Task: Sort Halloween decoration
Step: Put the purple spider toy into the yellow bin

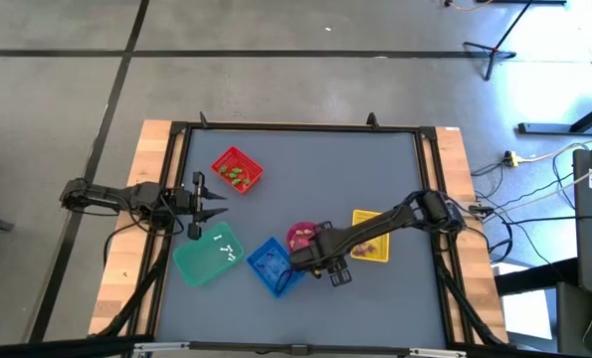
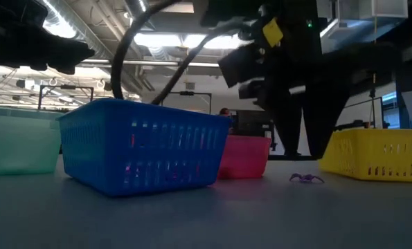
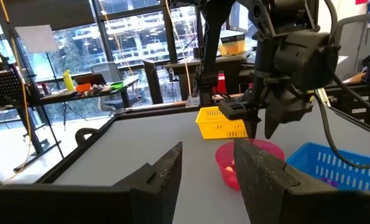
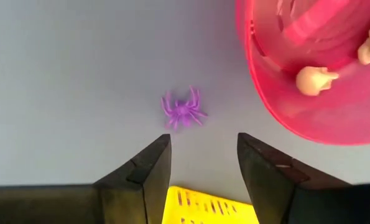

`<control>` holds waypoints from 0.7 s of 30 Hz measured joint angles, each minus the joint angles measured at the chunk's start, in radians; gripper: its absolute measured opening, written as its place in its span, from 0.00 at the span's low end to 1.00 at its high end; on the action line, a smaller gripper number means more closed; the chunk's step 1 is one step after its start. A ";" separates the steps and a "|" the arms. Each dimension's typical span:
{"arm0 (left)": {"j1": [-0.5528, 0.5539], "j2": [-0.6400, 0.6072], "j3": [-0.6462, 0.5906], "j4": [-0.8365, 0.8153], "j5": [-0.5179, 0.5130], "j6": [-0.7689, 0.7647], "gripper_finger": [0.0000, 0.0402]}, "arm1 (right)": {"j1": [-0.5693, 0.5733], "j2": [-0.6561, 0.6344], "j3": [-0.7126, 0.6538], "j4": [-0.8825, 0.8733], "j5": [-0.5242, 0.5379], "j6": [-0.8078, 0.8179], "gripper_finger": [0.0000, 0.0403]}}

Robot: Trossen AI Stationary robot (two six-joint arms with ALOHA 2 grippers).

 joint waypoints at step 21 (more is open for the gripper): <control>0.000 0.000 0.000 0.000 0.000 0.004 0.32 | 0.001 -0.185 -0.282 0.317 -0.062 0.001 0.45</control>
